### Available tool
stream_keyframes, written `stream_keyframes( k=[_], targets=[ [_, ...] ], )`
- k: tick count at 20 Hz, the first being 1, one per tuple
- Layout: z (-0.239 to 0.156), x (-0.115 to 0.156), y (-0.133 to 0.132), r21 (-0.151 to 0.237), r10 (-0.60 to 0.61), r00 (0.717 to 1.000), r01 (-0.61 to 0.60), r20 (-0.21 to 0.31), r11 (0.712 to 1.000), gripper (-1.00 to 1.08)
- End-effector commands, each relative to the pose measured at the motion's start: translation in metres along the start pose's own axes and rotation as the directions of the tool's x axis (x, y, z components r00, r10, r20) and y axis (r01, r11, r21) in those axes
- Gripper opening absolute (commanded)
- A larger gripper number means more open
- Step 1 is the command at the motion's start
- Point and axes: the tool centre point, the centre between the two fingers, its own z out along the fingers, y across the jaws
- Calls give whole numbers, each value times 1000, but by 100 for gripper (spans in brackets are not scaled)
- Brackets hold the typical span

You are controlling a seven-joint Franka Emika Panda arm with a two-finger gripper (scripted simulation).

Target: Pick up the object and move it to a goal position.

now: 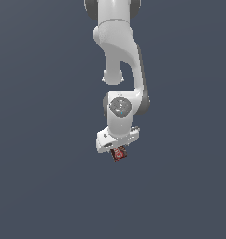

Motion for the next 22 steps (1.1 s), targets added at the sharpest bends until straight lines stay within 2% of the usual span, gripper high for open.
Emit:
stream_keyframes(
  k=[1, 6, 11, 12, 22],
  targets=[
    [11, -1, 0, 0, -1, 1000, 1, 1, 1000, 100],
    [35, -1, 0, 0, -3, 1000, 3, 0, 1000, 100],
    [40, 1, 0, 0, -4, 1000, 4, 0, 1000, 100],
    [40, 1, 0, 0, -4, 1000, 4, 0, 1000, -100],
    [39, 1, -1, 0, -4, 1000, 4, -1, 1000, -100]
  ],
)
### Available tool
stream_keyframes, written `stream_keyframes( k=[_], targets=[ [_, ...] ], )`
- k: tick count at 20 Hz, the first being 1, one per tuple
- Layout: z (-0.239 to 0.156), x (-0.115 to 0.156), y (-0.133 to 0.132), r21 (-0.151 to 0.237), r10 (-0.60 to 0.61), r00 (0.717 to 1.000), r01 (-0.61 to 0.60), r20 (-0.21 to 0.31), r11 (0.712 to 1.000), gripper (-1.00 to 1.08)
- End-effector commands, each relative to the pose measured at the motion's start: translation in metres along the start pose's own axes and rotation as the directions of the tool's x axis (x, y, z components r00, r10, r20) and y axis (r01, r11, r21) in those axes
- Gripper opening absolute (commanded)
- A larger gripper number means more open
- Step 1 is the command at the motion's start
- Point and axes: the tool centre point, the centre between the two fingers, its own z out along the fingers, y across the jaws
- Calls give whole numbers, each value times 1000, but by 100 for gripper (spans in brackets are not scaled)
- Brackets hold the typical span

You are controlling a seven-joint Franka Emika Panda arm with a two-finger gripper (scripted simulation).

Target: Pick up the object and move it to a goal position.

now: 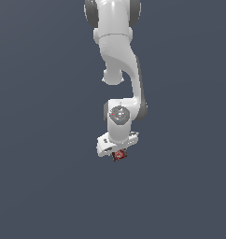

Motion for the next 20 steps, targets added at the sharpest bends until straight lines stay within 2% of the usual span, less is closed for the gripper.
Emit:
stream_keyframes(
  k=[1, 10, 20],
  targets=[
    [0, 1, -2, 1, -2, 1000, 2, -1, 1000, -100],
    [-31, 15, -12, 1, -2, 1000, 2, -1, 1000, -100],
    [-113, 52, -37, 1, -2, 1000, 2, -1, 1000, -100]
  ],
)
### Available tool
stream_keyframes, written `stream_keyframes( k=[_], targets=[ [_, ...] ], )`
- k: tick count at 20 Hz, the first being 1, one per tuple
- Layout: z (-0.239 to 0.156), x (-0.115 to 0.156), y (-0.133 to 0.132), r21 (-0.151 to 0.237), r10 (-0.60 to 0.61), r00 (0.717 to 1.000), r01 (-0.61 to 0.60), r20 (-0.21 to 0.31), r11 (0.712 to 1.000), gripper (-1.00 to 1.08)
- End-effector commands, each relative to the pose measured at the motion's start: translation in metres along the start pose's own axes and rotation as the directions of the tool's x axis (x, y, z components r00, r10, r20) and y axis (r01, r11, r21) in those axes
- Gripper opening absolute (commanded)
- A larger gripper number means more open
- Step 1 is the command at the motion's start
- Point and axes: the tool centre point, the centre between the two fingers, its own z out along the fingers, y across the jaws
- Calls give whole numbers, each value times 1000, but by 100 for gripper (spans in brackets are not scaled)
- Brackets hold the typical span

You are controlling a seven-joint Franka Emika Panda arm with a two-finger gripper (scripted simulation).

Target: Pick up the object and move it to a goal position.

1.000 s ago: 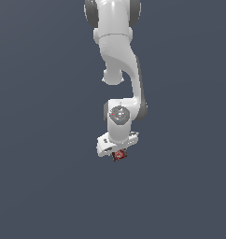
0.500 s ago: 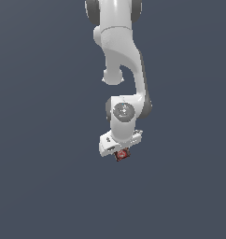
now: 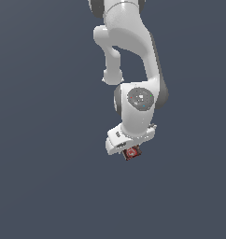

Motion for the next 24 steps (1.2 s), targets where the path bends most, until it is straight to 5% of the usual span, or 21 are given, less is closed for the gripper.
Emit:
stream_keyframes(
  k=[1, 13, 24],
  targets=[
    [-23, 11, -7, 0, 0, 1000, 0, 0, 1000, -100],
    [-122, 59, -37, 0, 1, 1000, -1, 0, 1000, -100],
    [-165, 82, -50, 0, 1, 1000, -1, 0, 1000, -100]
  ],
)
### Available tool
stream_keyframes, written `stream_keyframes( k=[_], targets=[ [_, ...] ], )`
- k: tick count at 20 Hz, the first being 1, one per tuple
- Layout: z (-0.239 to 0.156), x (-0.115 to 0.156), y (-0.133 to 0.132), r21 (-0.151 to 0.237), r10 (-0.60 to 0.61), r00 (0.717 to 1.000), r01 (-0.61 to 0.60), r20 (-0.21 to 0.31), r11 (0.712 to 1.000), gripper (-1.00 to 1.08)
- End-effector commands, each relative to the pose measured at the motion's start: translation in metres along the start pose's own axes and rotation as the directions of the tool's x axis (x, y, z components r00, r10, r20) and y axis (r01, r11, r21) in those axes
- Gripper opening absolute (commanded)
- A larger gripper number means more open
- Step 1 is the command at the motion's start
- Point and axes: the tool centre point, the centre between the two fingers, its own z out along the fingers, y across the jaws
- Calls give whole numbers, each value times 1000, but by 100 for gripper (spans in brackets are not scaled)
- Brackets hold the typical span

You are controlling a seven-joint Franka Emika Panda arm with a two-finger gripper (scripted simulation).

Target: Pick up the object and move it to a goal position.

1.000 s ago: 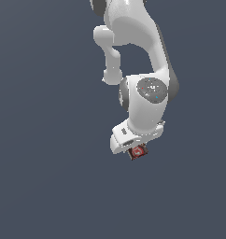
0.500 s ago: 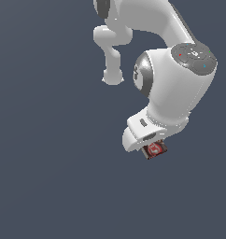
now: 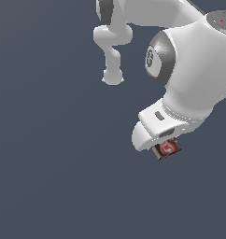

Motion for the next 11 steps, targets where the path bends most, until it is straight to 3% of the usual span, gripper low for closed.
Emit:
stream_keyframes(
  k=[1, 11],
  targets=[
    [-6, 3, -1, 0, 0, 1000, 0, 1, 1000, -100],
    [-13, 8, -3, 0, 1, 1000, -1, 1, 1000, -100]
  ],
)
